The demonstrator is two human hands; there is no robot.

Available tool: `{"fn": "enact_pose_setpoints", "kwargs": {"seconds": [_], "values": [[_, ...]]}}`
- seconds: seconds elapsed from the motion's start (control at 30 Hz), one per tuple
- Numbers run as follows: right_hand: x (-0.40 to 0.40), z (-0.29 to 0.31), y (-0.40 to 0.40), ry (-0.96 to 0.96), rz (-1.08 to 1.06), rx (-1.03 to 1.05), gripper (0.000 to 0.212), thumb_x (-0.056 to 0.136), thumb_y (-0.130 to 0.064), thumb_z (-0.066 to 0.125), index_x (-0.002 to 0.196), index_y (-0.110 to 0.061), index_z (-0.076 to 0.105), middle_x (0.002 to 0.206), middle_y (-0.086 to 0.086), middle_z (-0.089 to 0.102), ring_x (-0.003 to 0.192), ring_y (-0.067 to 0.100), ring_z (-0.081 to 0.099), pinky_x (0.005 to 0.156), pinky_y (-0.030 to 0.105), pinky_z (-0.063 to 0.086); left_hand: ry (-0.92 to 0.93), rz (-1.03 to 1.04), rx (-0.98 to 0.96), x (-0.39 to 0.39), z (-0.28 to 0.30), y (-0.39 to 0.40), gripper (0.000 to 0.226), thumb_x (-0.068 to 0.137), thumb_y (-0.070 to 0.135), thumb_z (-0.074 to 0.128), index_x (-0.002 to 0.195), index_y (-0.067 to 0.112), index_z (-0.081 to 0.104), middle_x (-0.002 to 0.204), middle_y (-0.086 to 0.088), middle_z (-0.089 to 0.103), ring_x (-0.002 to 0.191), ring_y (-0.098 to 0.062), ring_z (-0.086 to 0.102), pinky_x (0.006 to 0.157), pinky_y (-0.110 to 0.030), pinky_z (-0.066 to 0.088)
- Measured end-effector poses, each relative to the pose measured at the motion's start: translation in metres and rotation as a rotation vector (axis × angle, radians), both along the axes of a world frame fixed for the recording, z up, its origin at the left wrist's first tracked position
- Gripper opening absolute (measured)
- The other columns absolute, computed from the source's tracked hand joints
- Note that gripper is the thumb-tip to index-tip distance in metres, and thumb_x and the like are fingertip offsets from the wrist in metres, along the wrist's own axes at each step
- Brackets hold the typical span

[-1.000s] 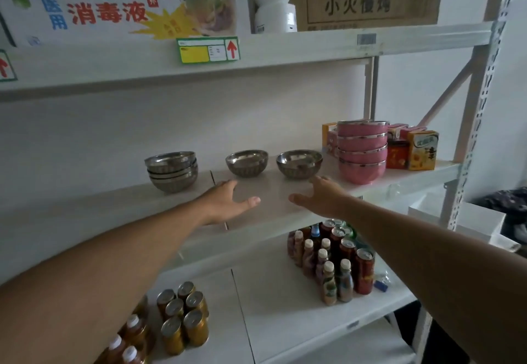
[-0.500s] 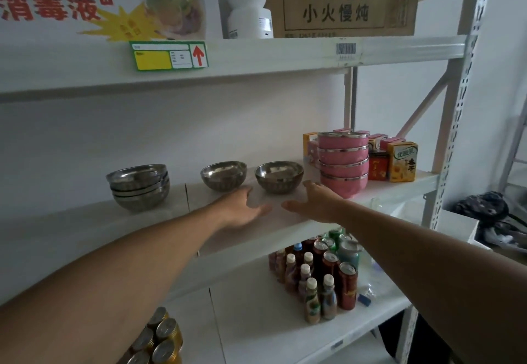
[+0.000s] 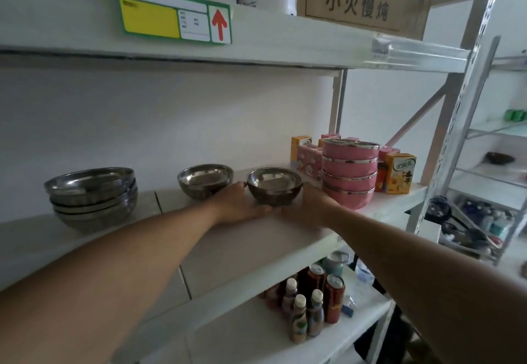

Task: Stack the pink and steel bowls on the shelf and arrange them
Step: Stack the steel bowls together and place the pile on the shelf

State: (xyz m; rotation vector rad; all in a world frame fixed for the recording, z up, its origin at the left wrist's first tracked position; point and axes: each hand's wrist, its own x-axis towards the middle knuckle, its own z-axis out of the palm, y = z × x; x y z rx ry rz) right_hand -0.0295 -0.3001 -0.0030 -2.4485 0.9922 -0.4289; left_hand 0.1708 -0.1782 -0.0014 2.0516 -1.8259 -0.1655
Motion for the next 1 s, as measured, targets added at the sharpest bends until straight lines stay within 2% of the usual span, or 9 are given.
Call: {"fn": "enact_pose_setpoints", "kwargs": {"seconds": [0.13,0.3,0.4,0.53,0.7,0.8,0.9,0.97,1.0], "values": [[0.016,0.001,-0.005,-0.089,0.053,-0.035,0.049,0.093,-0.037,0.078,0.135,-0.018,0.064,0.126,0.005,0.072,0.12,0.023,0.065,0.107,0.041,0.049,0.201,0.024,-0.056,0.013,-0.001,-0.009,0.065,0.088,0.051,0.088,0.143,0.025,0.066,0.13,0.005,0.075,0.124,-0.016,0.07,0.109,-0.035,0.055],[0.018,0.002,-0.003,-0.15,0.032,-0.072,0.046,0.082,-0.049,0.08,0.12,-0.025,0.072,0.11,-0.001,0.077,0.105,0.02,0.07,0.096,0.046,0.057,0.311,0.047,-0.044,0.025,-0.006,-0.017,0.075,0.089,0.053,0.085,0.148,0.014,0.059,0.138,-0.006,0.072,0.128,-0.03,0.069,0.111,-0.05,0.055],[0.021,0.006,0.0,-0.218,0.04,-0.081,0.034,0.079,-0.042,0.085,0.106,-0.035,0.066,0.108,-0.003,0.076,0.104,0.019,0.069,0.095,0.046,0.057,0.332,0.058,-0.068,0.028,-0.003,-0.015,0.08,0.088,0.06,0.082,0.147,0.011,0.059,0.142,-0.006,0.069,0.133,-0.028,0.065,0.116,-0.049,0.051],[0.017,0.019,0.005,-0.326,0.069,0.004,0.063,0.075,-0.037,0.093,0.13,-0.028,0.064,0.117,-0.004,0.073,0.113,0.016,0.065,0.101,0.037,0.053,0.345,0.076,-0.09,0.026,0.007,-0.007,0.085,0.082,0.07,0.08,0.147,0.018,0.063,0.145,-0.001,0.068,0.136,-0.022,0.062,0.118,-0.046,0.049],[0.007,0.03,0.011,-0.335,0.137,0.018,0.05,0.077,-0.04,0.092,0.118,-0.031,0.065,0.109,-0.007,0.077,0.102,0.01,0.07,0.092,0.039,0.06,0.247,0.123,-0.134,0.017,0.024,0.007,0.054,0.087,0.065,0.08,0.127,0.028,0.074,0.122,0.009,0.075,0.118,-0.019,0.069,0.104,-0.038,0.055],[-0.004,0.034,0.017,-0.297,0.168,0.009,0.066,0.076,-0.053,0.089,0.131,-0.025,0.066,0.109,-0.005,0.077,0.101,0.012,0.071,0.09,0.039,0.061,0.229,0.148,-0.139,0.003,0.032,0.024,0.057,0.087,0.068,0.079,0.128,0.029,0.074,0.128,0.011,0.075,0.12,-0.014,0.068,0.105,-0.035,0.054],[-0.014,0.033,0.022,-0.241,0.182,-0.009,0.073,0.071,-0.069,0.082,0.128,-0.026,0.065,0.111,-0.003,0.075,0.104,0.018,0.07,0.092,0.041,0.06,0.218,0.166,-0.163,-0.014,0.031,0.041,0.049,0.091,0.061,0.081,0.125,0.025,0.075,0.123,0.01,0.075,0.114,-0.012,0.069,0.092,-0.027,0.053],[-0.019,0.03,0.026,-0.214,0.208,-0.002,0.081,0.071,-0.073,0.078,0.134,-0.025,0.062,0.117,-0.002,0.073,0.111,0.02,0.068,0.095,0.041,0.059,0.229,0.205,-0.185,-0.024,0.03,0.051,0.056,0.09,0.058,0.082,0.13,0.02,0.07,0.124,0.004,0.074,0.107,-0.011,0.066,0.085,-0.026,0.051],[-0.021,0.029,0.028,-0.198,0.219,-0.002,0.085,0.072,-0.074,0.077,0.138,-0.024,0.059,0.12,-0.001,0.072,0.114,0.021,0.067,0.096,0.041,0.058,0.235,0.226,-0.186,-0.029,0.029,0.057,0.06,0.091,0.056,0.083,0.135,0.018,0.067,0.129,-0.001,0.073,0.108,-0.013,0.065,0.089,-0.028,0.052]]}}
